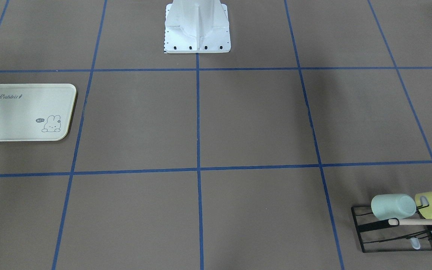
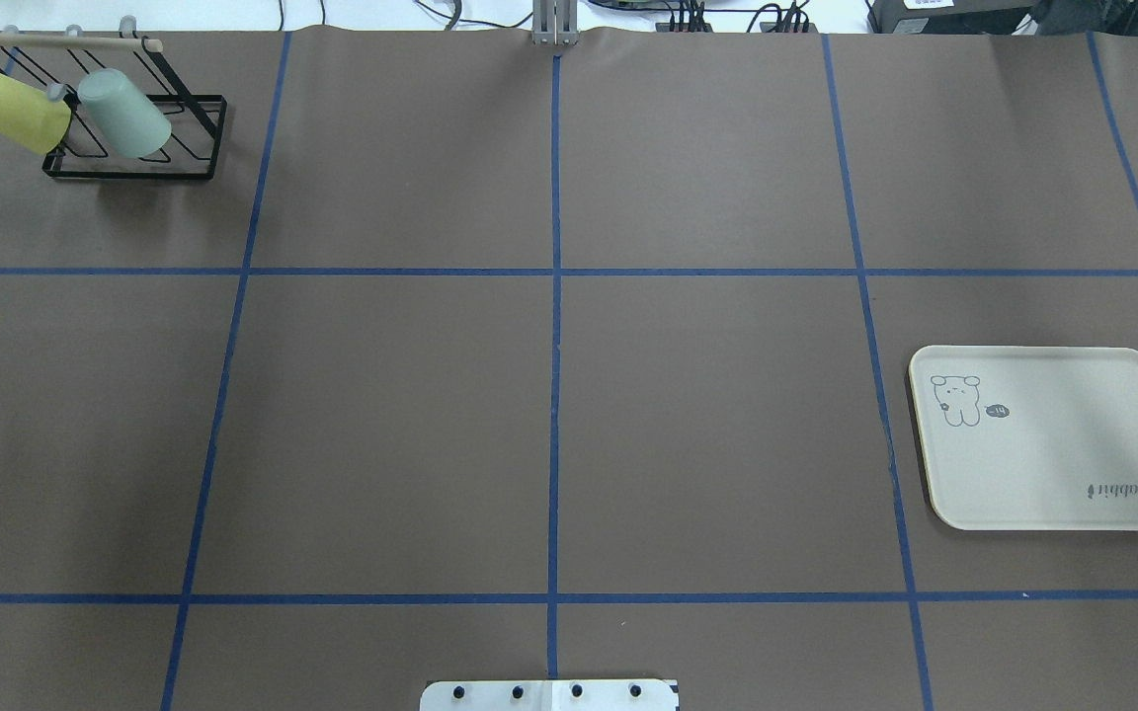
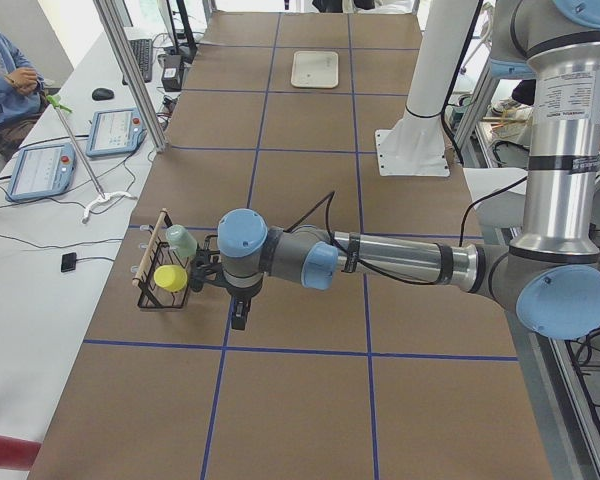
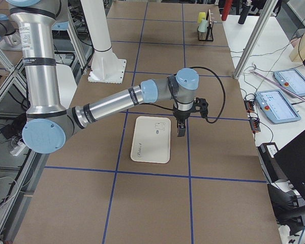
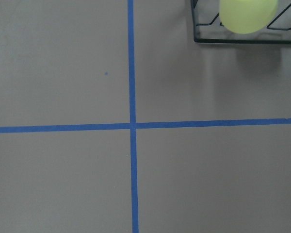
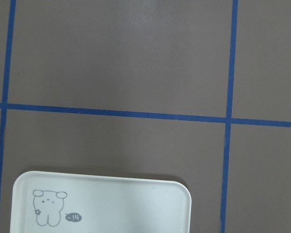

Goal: Left arm grabs green cup and hands to right arm on tray

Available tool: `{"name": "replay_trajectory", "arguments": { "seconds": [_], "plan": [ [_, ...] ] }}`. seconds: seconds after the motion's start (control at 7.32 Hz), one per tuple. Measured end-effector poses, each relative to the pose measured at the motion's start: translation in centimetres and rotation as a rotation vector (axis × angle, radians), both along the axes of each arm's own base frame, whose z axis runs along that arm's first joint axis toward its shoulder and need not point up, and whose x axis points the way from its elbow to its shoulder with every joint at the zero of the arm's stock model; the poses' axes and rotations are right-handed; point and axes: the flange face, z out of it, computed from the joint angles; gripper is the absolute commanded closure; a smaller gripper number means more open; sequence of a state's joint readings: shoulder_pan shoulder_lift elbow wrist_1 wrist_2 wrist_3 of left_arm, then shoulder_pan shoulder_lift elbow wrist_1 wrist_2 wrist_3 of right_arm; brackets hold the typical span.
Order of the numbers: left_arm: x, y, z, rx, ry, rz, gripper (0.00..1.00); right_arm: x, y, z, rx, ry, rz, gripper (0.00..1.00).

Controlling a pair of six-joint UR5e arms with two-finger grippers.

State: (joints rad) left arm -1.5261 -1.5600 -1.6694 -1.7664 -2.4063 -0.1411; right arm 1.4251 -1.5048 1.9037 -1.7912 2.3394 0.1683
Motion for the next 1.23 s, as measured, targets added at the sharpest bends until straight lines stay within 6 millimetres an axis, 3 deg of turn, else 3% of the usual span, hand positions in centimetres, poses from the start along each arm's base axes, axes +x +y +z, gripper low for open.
{"name": "replay_trajectory", "arguments": {
  "seconds": [0.55,0.82,1.23],
  "plan": [
    [1.9,-1.2,-1.9,-0.030,0.035,-0.039,0.00,-1.5,0.2,0.2,0.005,-0.105,-0.031,0.00],
    [2.7,-0.7,-2.7,-0.070,0.132,-0.032,0.00,-5.3,-0.6,0.3,-0.008,-0.120,-0.099,0.00],
    [3.8,-0.4,-4.4,-0.099,0.179,-0.066,0.00,-7.9,-1.7,0.0,0.001,-0.122,-0.139,0.00]
  ]
}}
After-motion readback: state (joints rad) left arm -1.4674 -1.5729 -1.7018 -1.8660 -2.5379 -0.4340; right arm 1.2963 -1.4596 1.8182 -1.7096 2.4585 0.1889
